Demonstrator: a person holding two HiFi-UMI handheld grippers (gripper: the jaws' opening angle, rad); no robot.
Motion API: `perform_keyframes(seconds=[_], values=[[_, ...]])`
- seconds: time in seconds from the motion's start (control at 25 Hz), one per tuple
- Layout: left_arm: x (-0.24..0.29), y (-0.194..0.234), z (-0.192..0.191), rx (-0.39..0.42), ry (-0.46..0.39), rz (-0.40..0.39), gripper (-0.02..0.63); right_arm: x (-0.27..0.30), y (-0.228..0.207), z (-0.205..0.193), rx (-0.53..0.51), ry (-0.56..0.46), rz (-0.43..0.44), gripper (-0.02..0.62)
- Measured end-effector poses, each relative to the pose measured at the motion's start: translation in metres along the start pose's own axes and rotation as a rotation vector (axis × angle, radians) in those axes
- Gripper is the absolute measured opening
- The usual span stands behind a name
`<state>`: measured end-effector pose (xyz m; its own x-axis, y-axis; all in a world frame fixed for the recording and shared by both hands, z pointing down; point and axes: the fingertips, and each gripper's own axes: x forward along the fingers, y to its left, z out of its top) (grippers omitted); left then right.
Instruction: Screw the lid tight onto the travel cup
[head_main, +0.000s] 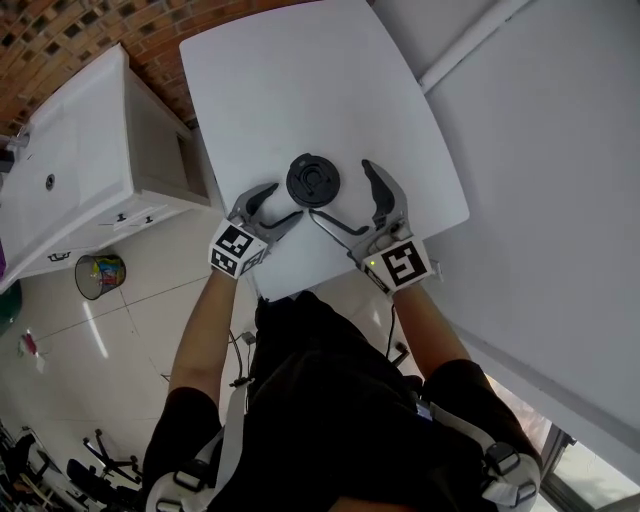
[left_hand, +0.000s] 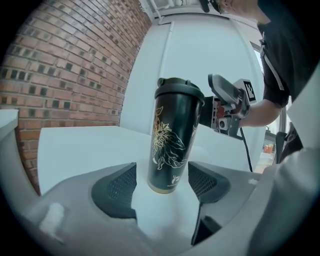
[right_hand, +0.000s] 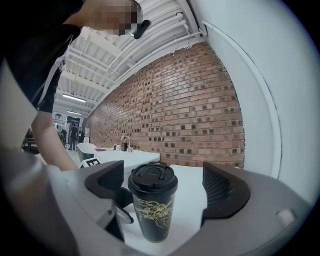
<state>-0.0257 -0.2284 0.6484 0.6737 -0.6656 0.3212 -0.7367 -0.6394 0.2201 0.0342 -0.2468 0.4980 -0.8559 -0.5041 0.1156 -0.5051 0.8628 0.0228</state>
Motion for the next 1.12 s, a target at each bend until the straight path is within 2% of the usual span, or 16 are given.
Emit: perform_keyframes(seconds=[0.12,0.32,0.48,0.52,0.6,0.64,0.84,1.12], values=[[-0.018,0.001,0.011,-0.045,-0.042,0.048,0.330,-0.009,0.003,0.003,0.012,-0.014,-0.003,0.477],[-0.048,-0.008,0.025,-0.131,-0.131,0.133,0.327,-0.031,0.023,0.004,-0.017,-0.001,0.026,0.402],[-0.078,-0.028,0.038,-0.139,-0.168,0.139,0.309,-0.055,0.038,0.013,-0.005,-0.005,0.004,0.364],[-0.086,-0.033,0.043,-0.133,-0.178,0.142,0.268,-0.060,0.041,0.016,0.005,-0.007,-0.007,0.355],[-0.104,-0.041,0.053,-0.123,-0.204,0.162,0.048,-0.070,0.045,0.020,0.021,-0.007,-0.031,0.321],[-0.113,-0.045,0.058,-0.120,-0.211,0.171,0.002,-0.074,0.048,0.022,0.031,-0.009,-0.044,0.313],[-0.158,-0.068,0.071,-0.071,-0.236,0.171,0.002,-0.090,0.078,0.031,0.078,-0.043,-0.077,0.259],[-0.220,-0.094,0.076,-0.036,-0.284,0.178,0.002,-0.107,0.131,0.049,0.025,-0.057,-0.087,0.186]])
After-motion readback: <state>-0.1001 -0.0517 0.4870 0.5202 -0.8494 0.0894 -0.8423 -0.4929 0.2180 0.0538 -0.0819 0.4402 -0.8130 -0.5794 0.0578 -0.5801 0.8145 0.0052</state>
